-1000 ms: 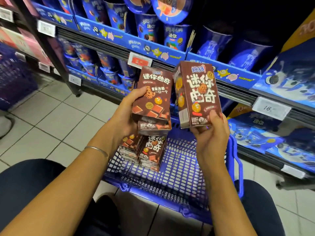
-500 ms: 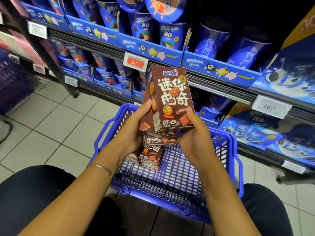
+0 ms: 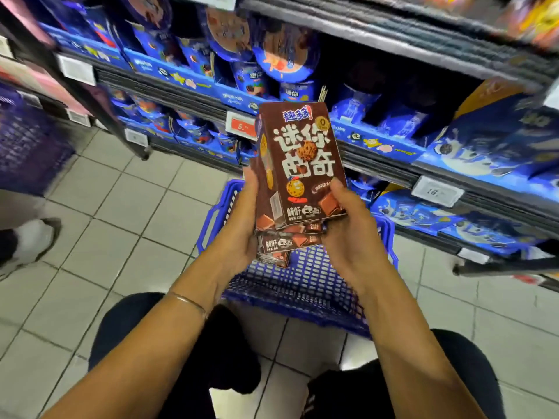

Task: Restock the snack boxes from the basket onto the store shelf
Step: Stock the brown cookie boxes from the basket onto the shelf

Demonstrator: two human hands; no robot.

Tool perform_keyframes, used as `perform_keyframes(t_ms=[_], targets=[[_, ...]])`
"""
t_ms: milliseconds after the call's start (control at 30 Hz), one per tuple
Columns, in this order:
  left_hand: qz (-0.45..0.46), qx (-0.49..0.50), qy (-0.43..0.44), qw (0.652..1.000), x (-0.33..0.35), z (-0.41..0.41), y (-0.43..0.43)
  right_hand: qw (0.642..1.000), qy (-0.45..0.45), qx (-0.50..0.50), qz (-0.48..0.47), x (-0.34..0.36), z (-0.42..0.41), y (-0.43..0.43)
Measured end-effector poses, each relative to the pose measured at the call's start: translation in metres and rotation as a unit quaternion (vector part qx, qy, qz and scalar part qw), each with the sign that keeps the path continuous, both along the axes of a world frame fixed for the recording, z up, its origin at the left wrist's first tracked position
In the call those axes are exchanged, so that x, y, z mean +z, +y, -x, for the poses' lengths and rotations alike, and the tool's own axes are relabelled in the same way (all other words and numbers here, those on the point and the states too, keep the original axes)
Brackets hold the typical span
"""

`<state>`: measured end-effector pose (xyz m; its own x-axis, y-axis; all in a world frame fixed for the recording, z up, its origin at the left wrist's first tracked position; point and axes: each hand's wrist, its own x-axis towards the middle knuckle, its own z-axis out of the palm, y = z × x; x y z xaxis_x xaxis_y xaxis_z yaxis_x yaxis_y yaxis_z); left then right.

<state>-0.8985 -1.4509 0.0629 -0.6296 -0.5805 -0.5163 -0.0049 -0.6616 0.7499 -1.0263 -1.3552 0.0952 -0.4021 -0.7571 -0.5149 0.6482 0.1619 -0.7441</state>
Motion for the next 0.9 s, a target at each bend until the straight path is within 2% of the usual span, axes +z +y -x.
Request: perform_keyframes(t_ms=[100,267,400,500,633,767,900], targets=[[0.001,-0.001,-0.024,1.000,0.084,-0.001,0.010,1.000,0.017,-0.003,-0.016,0.083,0.000,0.015],[0.014,-0.024,-0.056,0.998,0.255,0.005,0.040,0.998,0.056,-0.002,-0.022,0.259,0.006,0.048],[0.078,-0.040,-0.054,0.995,0.400,0.022,0.056,0.995,0.095,0.000,0.016,0.393,0.022,0.075],[0.107,-0.017,0.004,0.994,0.482,0.038,0.067,0.988,0.145,-0.003,0.056,0.474,0.035,0.094],[0.144,-0.017,0.074,0.987,0.562,0.062,0.084,0.968,0.208,-0.025,0.141,0.548,0.051,0.123],[0.208,-0.028,0.145,0.967,0.623,0.091,0.095,0.935,0.279,-0.053,0.214,0.612,0.067,0.143],[0.251,-0.052,0.206,0.944,0.671,0.116,0.099,0.907,0.333,-0.082,0.246,0.664,0.083,0.157]])
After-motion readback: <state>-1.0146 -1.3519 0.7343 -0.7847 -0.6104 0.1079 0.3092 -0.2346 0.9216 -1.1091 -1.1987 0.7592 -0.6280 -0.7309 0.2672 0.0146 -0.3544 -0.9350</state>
